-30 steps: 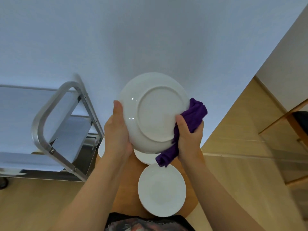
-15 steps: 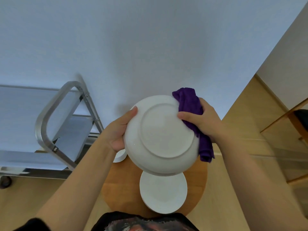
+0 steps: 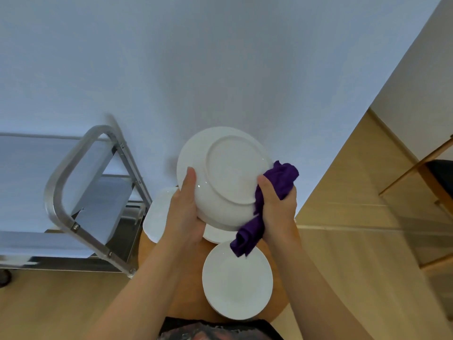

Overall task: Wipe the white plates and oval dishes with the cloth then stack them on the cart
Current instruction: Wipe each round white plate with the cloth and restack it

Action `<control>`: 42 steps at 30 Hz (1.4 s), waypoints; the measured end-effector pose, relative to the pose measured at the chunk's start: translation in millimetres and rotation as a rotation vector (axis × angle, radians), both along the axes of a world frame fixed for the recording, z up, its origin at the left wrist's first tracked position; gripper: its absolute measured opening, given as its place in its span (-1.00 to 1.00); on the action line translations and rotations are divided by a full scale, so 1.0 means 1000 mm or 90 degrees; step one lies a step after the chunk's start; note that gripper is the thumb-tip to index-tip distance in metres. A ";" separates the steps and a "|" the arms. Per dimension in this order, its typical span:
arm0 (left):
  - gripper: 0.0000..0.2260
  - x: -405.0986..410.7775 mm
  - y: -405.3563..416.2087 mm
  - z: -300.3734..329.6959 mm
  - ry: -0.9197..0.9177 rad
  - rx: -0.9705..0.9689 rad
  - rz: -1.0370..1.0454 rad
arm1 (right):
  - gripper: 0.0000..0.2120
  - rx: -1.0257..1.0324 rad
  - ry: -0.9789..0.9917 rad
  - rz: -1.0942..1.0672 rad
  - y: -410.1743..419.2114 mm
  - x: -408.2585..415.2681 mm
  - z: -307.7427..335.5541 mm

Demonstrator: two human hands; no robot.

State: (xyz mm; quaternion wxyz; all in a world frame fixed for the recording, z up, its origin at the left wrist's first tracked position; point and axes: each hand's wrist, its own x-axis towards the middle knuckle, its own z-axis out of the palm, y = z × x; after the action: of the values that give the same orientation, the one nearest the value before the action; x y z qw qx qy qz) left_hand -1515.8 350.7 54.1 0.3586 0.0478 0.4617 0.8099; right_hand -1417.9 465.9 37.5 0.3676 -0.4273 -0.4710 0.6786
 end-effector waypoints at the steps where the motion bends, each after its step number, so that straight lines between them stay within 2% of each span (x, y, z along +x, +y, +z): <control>1: -0.62 -0.003 -0.006 -0.002 -0.030 0.038 -0.051 | -0.55 0.005 -0.009 0.035 0.008 0.005 0.002; 4: -0.48 -0.017 -0.027 -0.001 -0.103 0.103 -0.189 | -0.64 0.070 -0.095 0.204 0.034 0.019 0.013; 7: -0.49 -0.019 -0.029 -0.001 -0.105 0.041 -0.216 | -0.66 0.100 -0.127 0.291 0.047 0.025 0.021; 10: -0.63 -0.014 -0.025 0.002 -0.072 0.008 -0.195 | -0.61 0.112 -0.131 0.266 0.045 0.025 0.020; 15: -0.60 -0.011 -0.026 0.007 -0.029 -0.001 -0.186 | -0.68 0.136 -0.219 0.160 0.018 0.028 -0.001; 17: -0.57 -0.003 -0.022 0.007 -0.011 -0.023 -0.175 | -0.79 0.124 -0.195 0.103 0.007 0.029 -0.004; 19: -0.66 0.009 -0.013 0.004 0.012 -0.059 -0.136 | -0.79 0.116 -0.189 0.074 -0.010 0.025 -0.003; 22: -0.85 0.029 0.002 -0.003 0.117 -0.116 -0.100 | -0.60 0.116 -0.177 0.056 -0.045 0.016 -0.008; 25: -0.89 0.033 0.001 -0.006 0.216 -0.166 -0.107 | -0.65 0.025 -0.131 0.074 -0.060 0.015 -0.005; 27: -0.81 0.031 -0.006 -0.004 0.232 -0.135 -0.152 | -0.71 0.028 -0.139 0.063 -0.047 0.018 0.003; 30: -0.69 0.038 -0.012 -0.002 0.287 -0.141 -0.245 | -0.60 0.043 -0.201 0.080 -0.024 0.014 0.018; 34: -0.75 0.044 -0.006 -0.005 0.438 -0.265 -0.292 | -0.59 0.015 -0.177 0.140 -0.022 0.003 0.030; 36: -0.72 0.037 -0.002 -0.006 0.452 -0.309 -0.282 | -0.63 0.013 -0.163 0.172 -0.023 0.000 0.031; 39: -0.80 0.026 -0.003 -0.010 0.504 -0.349 -0.283 | -0.71 -0.004 -0.115 0.236 -0.024 -0.002 0.034; 40: -0.79 0.024 -0.004 -0.013 0.546 -0.372 -0.300 | -0.68 -0.016 -0.088 0.250 -0.022 -0.001 0.035; 42: -0.81 0.021 -0.005 -0.018 0.703 -0.443 -0.366 | -0.39 -0.046 -0.056 0.262 -0.017 -0.001 0.035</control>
State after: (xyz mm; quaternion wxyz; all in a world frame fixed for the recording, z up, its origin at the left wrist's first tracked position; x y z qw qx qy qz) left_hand -1494.6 345.3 36.4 0.2659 0.4536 0.7770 0.3462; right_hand -1418.8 448.8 72.6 0.1848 -0.3642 -0.5396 0.7362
